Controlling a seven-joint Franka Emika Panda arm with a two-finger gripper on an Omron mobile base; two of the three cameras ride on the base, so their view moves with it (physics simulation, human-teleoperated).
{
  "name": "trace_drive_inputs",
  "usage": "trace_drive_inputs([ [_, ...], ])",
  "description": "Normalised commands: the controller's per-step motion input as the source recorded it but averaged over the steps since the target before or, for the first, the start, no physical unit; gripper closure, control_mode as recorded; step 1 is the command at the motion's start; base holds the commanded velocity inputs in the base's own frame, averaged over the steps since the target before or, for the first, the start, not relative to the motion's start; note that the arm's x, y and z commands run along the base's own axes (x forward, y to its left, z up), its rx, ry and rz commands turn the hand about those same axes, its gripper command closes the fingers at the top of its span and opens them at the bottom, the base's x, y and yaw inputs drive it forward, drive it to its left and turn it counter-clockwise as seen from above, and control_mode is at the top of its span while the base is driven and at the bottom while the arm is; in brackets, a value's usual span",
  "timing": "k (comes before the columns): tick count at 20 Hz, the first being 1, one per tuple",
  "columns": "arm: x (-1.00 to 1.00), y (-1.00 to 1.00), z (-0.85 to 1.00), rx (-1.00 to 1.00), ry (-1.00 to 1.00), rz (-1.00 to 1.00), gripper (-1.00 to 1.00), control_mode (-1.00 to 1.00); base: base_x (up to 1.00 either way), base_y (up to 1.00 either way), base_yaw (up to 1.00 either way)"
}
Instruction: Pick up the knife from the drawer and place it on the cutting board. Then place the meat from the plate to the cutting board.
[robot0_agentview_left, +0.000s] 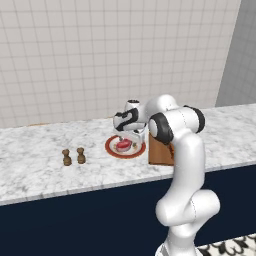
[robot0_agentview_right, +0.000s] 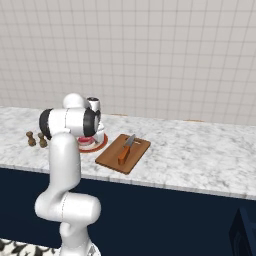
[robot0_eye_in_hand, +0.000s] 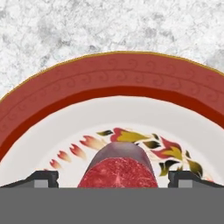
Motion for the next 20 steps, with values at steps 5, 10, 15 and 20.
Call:
trace_drive_inputs([
  [5,0.0,0.22,-0.29,0.0,0.0,0.03,1.0,-1.0,0.0,0.0,0.0],
  [10,-0.17,0.04,-0.52,0.0,0.0,0.04,1.0,-1.0,0.0,0.0,0.0],
  [15,0.0,-0.12,-0.17,0.11,0.02,0.06,1.0,-1.0,0.0,0.0,0.0],
  [20,0.0,-0.5,0.56,0.15,0.0,0.09,1.0,-1.0,0.0,0.0,0.0],
])
